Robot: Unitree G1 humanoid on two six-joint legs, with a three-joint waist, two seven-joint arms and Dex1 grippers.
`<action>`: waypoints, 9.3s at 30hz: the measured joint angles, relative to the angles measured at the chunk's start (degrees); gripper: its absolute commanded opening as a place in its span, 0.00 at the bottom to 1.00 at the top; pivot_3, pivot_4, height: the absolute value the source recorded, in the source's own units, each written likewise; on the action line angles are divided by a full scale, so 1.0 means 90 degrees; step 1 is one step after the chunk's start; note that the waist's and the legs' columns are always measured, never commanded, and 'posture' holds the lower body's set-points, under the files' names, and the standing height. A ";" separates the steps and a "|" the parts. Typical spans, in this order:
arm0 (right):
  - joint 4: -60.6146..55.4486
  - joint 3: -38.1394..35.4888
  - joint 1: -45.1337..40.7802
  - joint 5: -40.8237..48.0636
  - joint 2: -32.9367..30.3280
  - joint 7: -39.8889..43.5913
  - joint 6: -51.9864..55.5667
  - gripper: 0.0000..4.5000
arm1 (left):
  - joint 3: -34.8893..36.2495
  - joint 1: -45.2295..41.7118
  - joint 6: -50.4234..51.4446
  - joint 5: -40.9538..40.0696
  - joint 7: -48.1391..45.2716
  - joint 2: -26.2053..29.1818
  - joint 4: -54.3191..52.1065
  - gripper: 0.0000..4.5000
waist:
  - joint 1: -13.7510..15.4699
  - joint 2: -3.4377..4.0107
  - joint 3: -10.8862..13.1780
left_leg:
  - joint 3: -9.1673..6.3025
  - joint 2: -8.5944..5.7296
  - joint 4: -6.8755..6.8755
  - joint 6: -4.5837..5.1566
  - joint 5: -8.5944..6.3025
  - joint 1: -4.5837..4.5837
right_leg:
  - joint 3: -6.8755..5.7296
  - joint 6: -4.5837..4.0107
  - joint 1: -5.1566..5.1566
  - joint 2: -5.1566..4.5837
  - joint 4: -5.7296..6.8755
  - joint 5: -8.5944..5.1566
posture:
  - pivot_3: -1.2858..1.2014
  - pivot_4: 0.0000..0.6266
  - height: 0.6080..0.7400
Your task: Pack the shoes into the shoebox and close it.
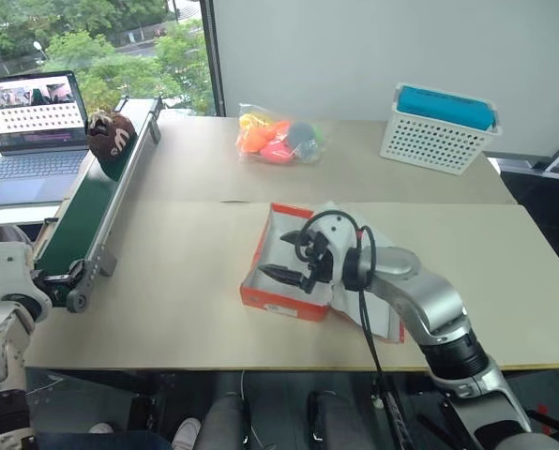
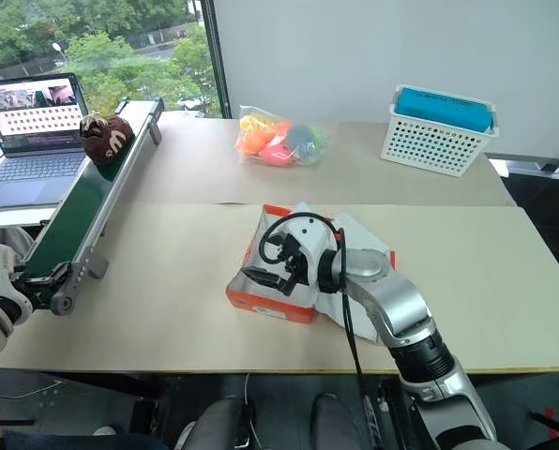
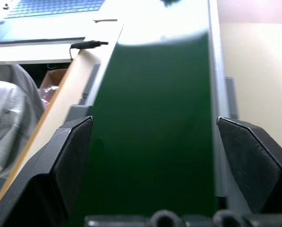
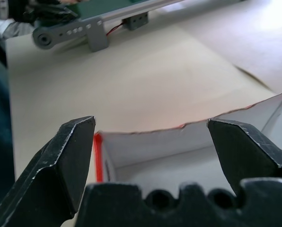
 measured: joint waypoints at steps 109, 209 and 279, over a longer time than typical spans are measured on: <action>0.2546 -0.3973 -0.2284 0.3770 0.3190 -0.5084 0.2744 1.00 | -0.2228 -0.1520 0.1454 -0.2636 0.0404 -0.3042 -0.2913 0.70 | 0.0005 -0.0051 -0.0010 | -0.0012 0.0018 0.0023 -0.0003 0.0007 -0.0031 | 0.0008 -0.0010 0.0004 0.0070 -0.0003 0.0025 | 0.52 0.24 1.00; 0.3883 -0.2508 -0.3621 0.1570 0.1217 -0.4946 0.5367 0.91 | -0.3471 -0.0136 0.1178 -0.0867 -0.0235 -0.2407 -0.3805 1.00 | -0.0013 -0.0012 -0.0027 | -0.0011 0.0032 0.0005 -0.0001 0.0007 -0.0053 | 0.0018 -0.0017 -0.0025 0.0090 -0.0019 0.0017 | 0.52 0.24 1.00; 0.0206 -0.0058 -0.0223 -0.0047 0.0721 -0.0751 -0.0022 0.96 | 0.0321 -0.0002 0.1491 -0.0498 0.0621 -0.0433 -0.1338 1.00 | -0.0007 -0.0021 -0.0020 | 0.0020 0.0091 0.0006 -0.0041 0.0000 -0.0030 | 0.0005 -0.0051 -0.0019 0.0103 -0.0057 0.0045 | 0.52 0.24 1.00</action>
